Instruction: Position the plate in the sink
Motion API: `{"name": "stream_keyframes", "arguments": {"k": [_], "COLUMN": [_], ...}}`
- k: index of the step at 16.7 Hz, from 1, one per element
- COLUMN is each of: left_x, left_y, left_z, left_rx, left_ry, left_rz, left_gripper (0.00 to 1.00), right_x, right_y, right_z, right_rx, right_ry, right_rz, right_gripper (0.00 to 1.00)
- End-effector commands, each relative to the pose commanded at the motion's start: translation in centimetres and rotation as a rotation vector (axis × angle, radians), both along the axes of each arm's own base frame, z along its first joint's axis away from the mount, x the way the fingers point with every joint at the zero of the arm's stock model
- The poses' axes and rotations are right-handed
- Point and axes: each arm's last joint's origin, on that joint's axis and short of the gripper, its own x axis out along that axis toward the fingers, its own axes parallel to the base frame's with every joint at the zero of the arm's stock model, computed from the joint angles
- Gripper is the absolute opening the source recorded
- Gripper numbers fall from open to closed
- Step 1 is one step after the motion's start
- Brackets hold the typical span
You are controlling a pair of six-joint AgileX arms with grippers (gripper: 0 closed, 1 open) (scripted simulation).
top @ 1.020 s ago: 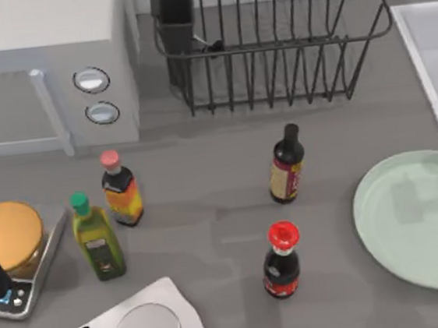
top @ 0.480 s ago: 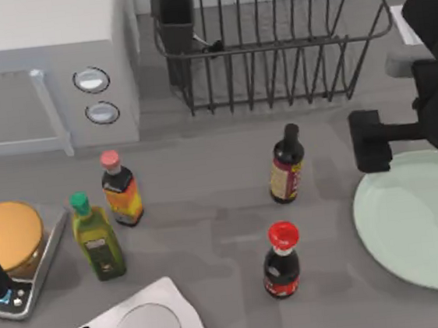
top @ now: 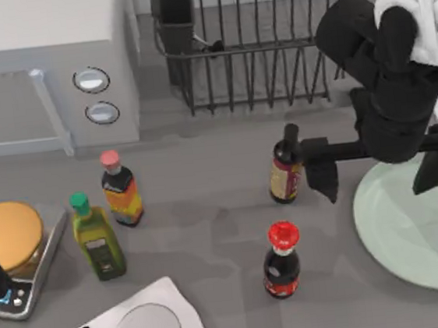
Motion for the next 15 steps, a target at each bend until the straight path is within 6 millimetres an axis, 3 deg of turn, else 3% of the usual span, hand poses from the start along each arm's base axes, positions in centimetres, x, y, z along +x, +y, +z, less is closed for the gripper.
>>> {"name": "stream_keyframes", "arguments": {"k": [6, 15], "left_x": [0.0, 0.0], "left_y": [0.0, 0.0], "left_z": [0.0, 0.0], "left_rx": [0.0, 0.0], "left_ry": [0.0, 0.0], "left_rz": [0.0, 0.0], "left_gripper": [1.0, 1.0], "right_x": [0.1, 0.5], "right_y": [-0.3, -1.1], "right_z": [-0.4, -8.9], "right_rx": [-0.005, -0.047], "right_ry": [0.004, 0.044], "right_rz": [-0.007, -0.031], "right_gripper": [1.0, 1.0]}}
